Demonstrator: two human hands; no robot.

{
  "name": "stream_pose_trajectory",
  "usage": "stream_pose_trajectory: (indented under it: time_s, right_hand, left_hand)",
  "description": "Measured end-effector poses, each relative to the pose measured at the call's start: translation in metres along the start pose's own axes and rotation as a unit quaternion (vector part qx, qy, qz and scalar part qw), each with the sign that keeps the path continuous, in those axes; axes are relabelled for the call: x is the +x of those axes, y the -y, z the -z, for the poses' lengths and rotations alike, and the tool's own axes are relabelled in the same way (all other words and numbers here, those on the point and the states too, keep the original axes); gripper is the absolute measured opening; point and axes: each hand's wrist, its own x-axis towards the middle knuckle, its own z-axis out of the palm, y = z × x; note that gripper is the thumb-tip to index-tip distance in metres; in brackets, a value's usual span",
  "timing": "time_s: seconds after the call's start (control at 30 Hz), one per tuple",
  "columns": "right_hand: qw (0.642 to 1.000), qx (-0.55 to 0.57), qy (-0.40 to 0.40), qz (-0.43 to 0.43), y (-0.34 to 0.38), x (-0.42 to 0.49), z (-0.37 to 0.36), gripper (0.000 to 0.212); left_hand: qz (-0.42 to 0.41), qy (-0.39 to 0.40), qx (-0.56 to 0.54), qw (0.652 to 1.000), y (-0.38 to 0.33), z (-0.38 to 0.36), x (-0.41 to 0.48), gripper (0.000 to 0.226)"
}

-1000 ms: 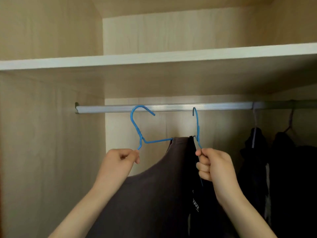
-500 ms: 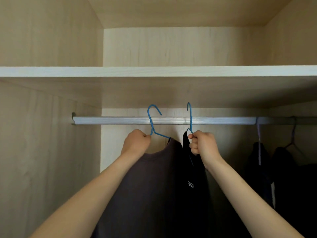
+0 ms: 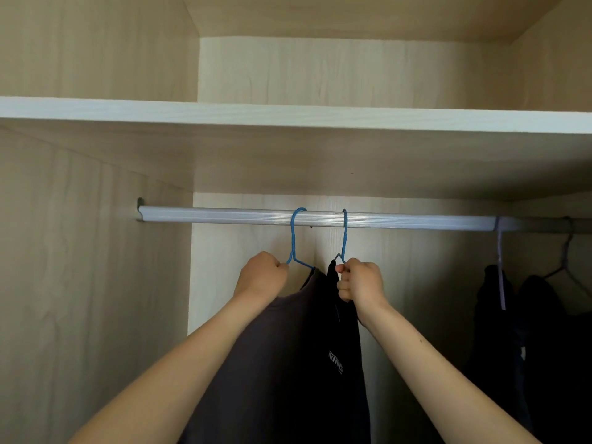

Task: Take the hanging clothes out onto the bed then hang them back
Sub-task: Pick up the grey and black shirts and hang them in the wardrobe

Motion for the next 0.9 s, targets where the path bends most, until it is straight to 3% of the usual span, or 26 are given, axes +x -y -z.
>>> stream_pose_trajectory:
  time_s: [0.17,0.33,0.4,0.5,0.57,0.63,0.67,0.9]
  right_hand:
    - [1.0,0.006,0.016,-0.015,-0.004,-0.004,-0.013,0.034]
    - [1.0,0.004,0.029,-0.009,-0.009,-0.005,-0.014,0.033]
    - [1.0,-0.003,0.027,-0.005,-0.008,-0.005,-0.009,0.032]
    - [0.999,-0.019,0.03,-0.004,-0.004,-0.005,-0.001,0.031]
    - [0.999,-0.036,0.034,0.0,-0.001,-0.005,0.004,0.029]
    - [0.998,-0.057,0.031,0.014,0.0,-0.005,0.006,0.029]
    - [0.997,-0.068,0.024,0.027,-0.001,-0.005,0.007,0.029]
    - [0.98,-0.154,-0.075,0.104,-0.006,-0.002,0.021,0.031]
  left_hand:
    - [0.041,0.018,-0.024,0.999,0.008,0.011,0.003,0.033]
    - [0.109,0.073,-0.113,0.985,0.001,0.014,-0.002,0.029]
    - [0.101,0.108,-0.127,0.981,-0.003,0.013,-0.006,0.028]
    - [0.009,0.094,0.01,0.996,-0.007,0.022,-0.006,0.037]
    - [-0.097,-0.022,0.133,0.986,-0.007,0.035,0.001,0.035]
    - [-0.231,-0.165,0.18,0.942,-0.007,0.051,0.017,0.022]
    - [-0.272,-0.197,0.191,0.922,-0.006,0.057,0.027,0.022]
    - [-0.26,-0.139,0.278,0.914,0.014,0.069,0.077,0.037]
